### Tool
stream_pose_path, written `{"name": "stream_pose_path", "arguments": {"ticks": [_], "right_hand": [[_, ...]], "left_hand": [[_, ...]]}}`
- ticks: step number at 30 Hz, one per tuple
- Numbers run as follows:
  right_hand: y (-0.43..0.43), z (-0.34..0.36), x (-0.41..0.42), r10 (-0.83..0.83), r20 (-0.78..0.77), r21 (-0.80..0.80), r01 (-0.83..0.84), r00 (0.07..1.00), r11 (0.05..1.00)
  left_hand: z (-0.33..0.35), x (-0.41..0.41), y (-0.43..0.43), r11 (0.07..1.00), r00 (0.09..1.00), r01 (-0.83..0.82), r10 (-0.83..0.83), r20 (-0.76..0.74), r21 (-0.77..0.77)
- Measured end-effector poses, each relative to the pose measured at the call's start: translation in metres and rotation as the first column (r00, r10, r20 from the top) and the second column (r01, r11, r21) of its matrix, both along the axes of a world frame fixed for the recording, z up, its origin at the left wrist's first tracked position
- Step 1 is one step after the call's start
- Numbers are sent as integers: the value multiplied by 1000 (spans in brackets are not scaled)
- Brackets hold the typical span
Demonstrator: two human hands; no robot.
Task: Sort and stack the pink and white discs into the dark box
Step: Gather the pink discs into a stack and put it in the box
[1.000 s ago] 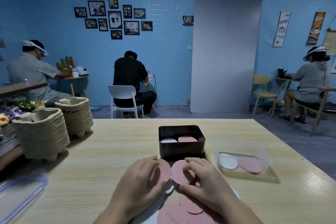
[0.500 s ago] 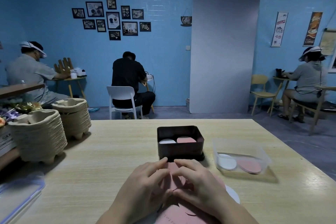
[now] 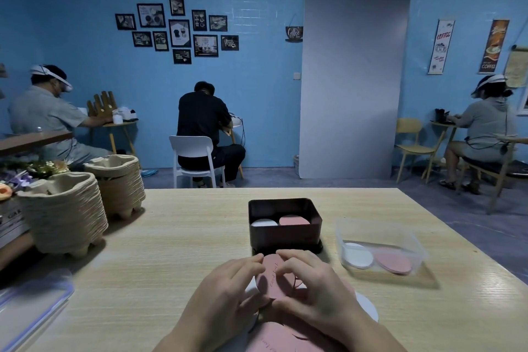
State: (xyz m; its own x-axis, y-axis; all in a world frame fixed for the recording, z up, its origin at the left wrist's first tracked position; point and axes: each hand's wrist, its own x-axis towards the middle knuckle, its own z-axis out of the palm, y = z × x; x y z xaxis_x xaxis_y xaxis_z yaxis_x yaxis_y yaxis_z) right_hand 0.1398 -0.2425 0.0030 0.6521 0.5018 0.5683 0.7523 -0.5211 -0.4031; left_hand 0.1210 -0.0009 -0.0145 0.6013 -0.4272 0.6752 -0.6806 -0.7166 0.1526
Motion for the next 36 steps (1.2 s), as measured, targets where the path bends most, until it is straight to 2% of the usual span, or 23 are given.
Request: {"name": "stream_pose_path", "arguments": {"ticks": [8,18,31,36], "right_hand": [[-1,1,-1,-1,3,27,1,1000,1000],[0,0,-1,-14,8,-43,14,1000,999],[-5,6,0,-66,1,-54,66,998,996],[-18,13,8,-76,-44,-45,74,996,996]], "left_hand": [[1,0,1,1000,1000,13,-13,-18,0],[4,-5,-1,1000,1000,12,-12,-3,-2],[4,-2,-1,998,992,-49,46,-116,-29],[11,-1,2,996,988,-81,84,-126,28]]}}
